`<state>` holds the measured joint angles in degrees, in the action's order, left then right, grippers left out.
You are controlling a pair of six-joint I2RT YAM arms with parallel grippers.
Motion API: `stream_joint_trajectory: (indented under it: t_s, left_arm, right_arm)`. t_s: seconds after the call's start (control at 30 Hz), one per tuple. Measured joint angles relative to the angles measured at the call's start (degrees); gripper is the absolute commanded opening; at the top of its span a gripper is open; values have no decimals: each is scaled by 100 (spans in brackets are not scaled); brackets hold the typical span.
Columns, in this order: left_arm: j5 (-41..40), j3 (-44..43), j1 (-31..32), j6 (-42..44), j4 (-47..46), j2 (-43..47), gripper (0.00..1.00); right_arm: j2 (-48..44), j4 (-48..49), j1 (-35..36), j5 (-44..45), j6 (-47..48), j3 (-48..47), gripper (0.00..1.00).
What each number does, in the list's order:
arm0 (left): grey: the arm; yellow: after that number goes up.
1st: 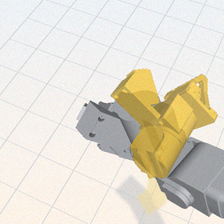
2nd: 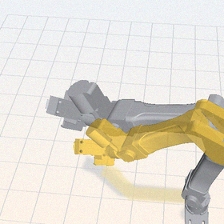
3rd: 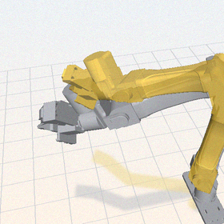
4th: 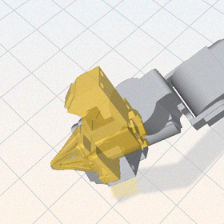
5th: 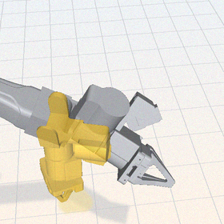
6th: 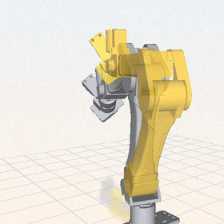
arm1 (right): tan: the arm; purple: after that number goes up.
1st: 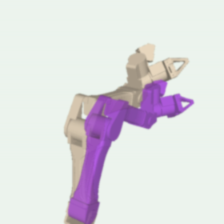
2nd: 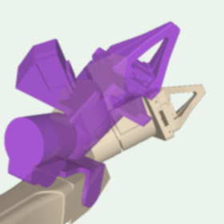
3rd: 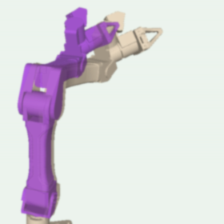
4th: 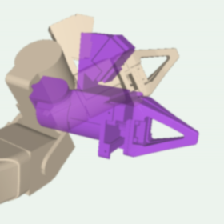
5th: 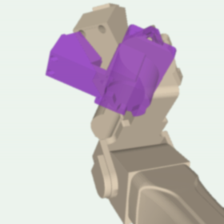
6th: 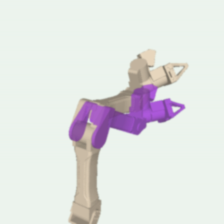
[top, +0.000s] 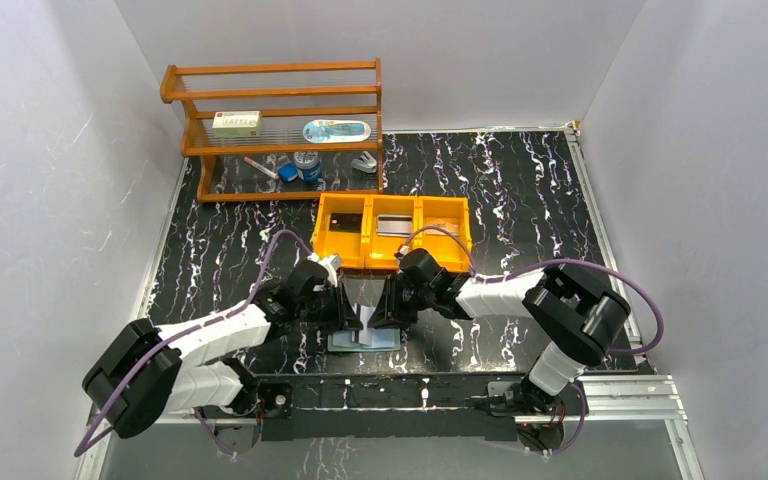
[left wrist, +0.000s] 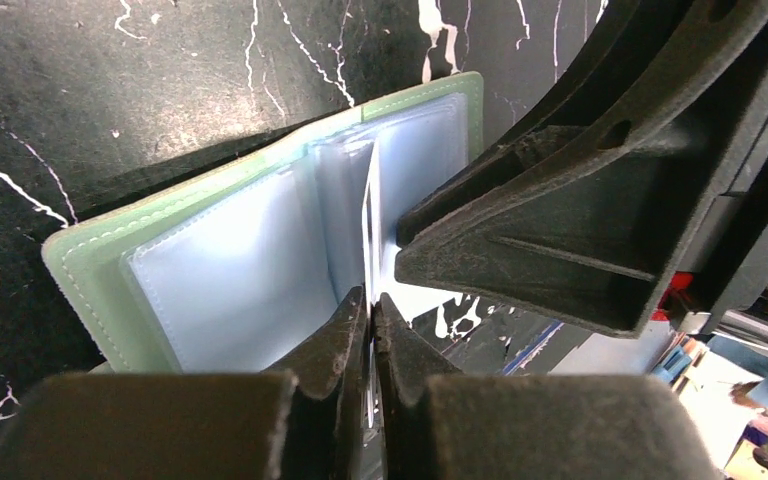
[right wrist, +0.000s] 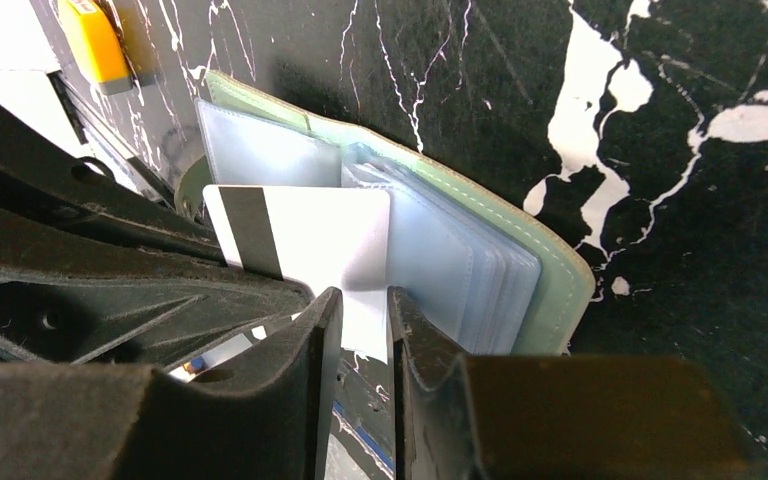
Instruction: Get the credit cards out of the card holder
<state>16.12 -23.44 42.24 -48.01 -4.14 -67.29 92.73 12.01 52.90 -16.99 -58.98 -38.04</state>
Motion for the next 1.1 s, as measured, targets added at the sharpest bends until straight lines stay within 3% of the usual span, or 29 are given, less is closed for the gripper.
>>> stream_joint_trajectory:
  t_s: [0.5,0.73,0.93,1.1]
  left_arm:
    - [-1193,-487,0,358,1491,903,0]
    - [-1602,-986,-9,741,2011,988,0]
    - [-1346,-1119,-339,938,2114,1088,0]
    - [-367,-938,-868,789,1432,1362,0]
  right_arm:
    - [-101,-184,11,127,234,-90,40]
    - [-396,-516,9,365,640,-195,52]
    - [-1239,-667,9,1056,693,-160,65]
    - [-2068,-643,4,1770,684,232,72]
